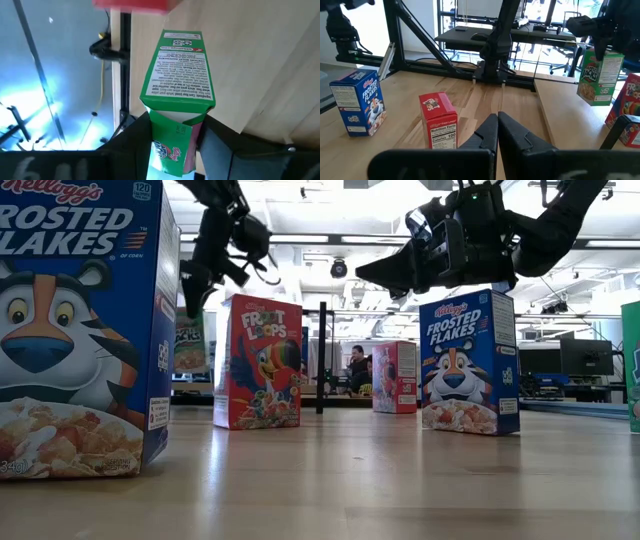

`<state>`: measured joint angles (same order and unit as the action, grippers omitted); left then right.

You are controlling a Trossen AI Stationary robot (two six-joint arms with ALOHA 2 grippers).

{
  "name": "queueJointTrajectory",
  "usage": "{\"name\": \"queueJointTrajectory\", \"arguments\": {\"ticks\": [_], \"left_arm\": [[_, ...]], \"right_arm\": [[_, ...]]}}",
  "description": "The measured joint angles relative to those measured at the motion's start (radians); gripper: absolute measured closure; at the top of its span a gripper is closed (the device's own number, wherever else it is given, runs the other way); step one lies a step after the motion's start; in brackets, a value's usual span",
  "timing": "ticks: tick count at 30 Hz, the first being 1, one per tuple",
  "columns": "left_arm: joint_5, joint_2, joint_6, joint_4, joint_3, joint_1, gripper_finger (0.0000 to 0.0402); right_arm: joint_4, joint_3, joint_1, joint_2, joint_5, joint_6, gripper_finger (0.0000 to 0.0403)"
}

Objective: Stack cereal on shelf
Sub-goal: Put the bottom left green cereal box on the shelf

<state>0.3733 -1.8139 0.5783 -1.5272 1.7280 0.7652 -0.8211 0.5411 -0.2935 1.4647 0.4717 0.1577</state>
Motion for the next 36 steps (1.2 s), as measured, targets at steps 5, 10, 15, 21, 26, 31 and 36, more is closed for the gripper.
{"name": "queueJointTrajectory", "arguments": {"ticks": [5,10,15,21,26,31,36], "left_arm": [[0.0,-0.03,0.036,0.012,0.0,0.044,0.0275],[-0.003,-0.032,0.08,0.073,0.0,0.046,0.0253],[-0.019,-0.032,0.104,0.142,0.0,0.045,0.0226],[-0.021,-0.032,0.108,0.142,0.0,0.045,0.0209],[0.013,-0.032,0.13,0.14,0.0,0.045,0.0206],[0.018,-0.032,0.132,0.126,0.0,0.045,0.0206],[0.018,-0.032,0.112,0.108,0.0,0.045,0.0206]], "right_arm": [[0.0,0.0,0.0,0.0,0.0,0.0,0.0402],[0.0,0.0,0.0,0.0,0.0,0.0,0.0402],[0.0,0.0,0.0,0.0,0.0,0.0,0.0402],[0.0,0.0,0.0,0.0,0.0,0.0,0.0402],[0.0,0.0,0.0,0.0,0.0,0.0,0.0402],[0.0,0.0,0.0,0.0,0.0,0.0,0.0402],[0.0,0.0,0.0,0.0,-0.001,0.0,0.0402]]}}
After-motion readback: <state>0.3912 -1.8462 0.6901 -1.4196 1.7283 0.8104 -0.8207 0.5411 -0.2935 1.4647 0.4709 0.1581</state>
